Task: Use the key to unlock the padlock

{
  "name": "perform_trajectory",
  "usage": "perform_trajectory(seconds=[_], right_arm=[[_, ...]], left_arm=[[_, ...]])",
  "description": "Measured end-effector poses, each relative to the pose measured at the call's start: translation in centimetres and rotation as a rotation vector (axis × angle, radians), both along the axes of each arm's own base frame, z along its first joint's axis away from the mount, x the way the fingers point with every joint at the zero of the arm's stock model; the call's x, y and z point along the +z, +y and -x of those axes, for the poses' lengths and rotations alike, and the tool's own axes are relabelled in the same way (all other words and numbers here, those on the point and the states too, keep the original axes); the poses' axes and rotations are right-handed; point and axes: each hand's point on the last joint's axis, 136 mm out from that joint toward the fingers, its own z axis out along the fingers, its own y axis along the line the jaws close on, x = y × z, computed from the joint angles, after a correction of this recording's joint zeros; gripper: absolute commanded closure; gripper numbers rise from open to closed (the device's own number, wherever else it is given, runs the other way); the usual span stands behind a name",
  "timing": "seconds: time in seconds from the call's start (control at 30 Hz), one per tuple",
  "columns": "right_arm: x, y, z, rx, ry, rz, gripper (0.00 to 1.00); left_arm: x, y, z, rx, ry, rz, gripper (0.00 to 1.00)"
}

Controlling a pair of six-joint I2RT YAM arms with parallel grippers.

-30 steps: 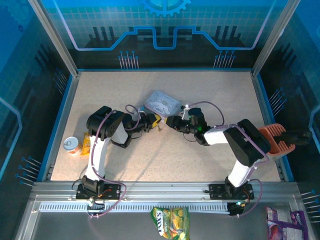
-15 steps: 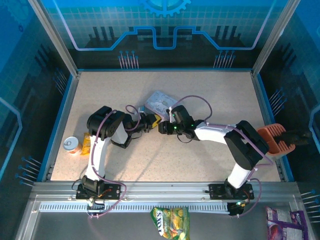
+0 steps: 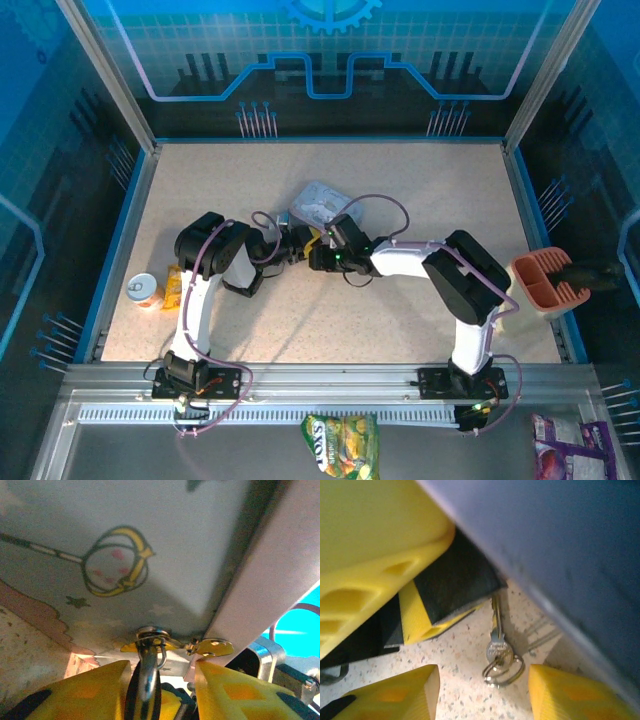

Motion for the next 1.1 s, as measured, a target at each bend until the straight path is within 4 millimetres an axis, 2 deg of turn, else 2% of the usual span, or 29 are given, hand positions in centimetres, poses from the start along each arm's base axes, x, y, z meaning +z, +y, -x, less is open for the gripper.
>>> perform_trajectory(seconds=[0.3, 0.8, 1.0, 1.1], right_arm=[[-0.6, -0.4, -0.6, -0.038, 0.029, 0.056, 0.65], [-0.7, -1.2, -2.2, -0.041, -0.011, 0.096, 0.99], [-0.2, -2.2, -1.4, -0.031, -0.019, 0.088, 1.00], [1.3, -2.7, -0.6, -0.018, -0.035, 0.063, 1.00]], left_arm=[[-0.3, 0.5, 0.3, 0.008, -0.005, -0.013, 0.57], [-0.4, 1.3, 0.9, 0.022, 0.004, -0.024, 0.54], [-0.5, 2.0, 1.8, 0.030, 0.008, -0.041, 0.53], [-0.6, 2.4, 2.4, 0.033, 0.010, -0.052, 0.52]])
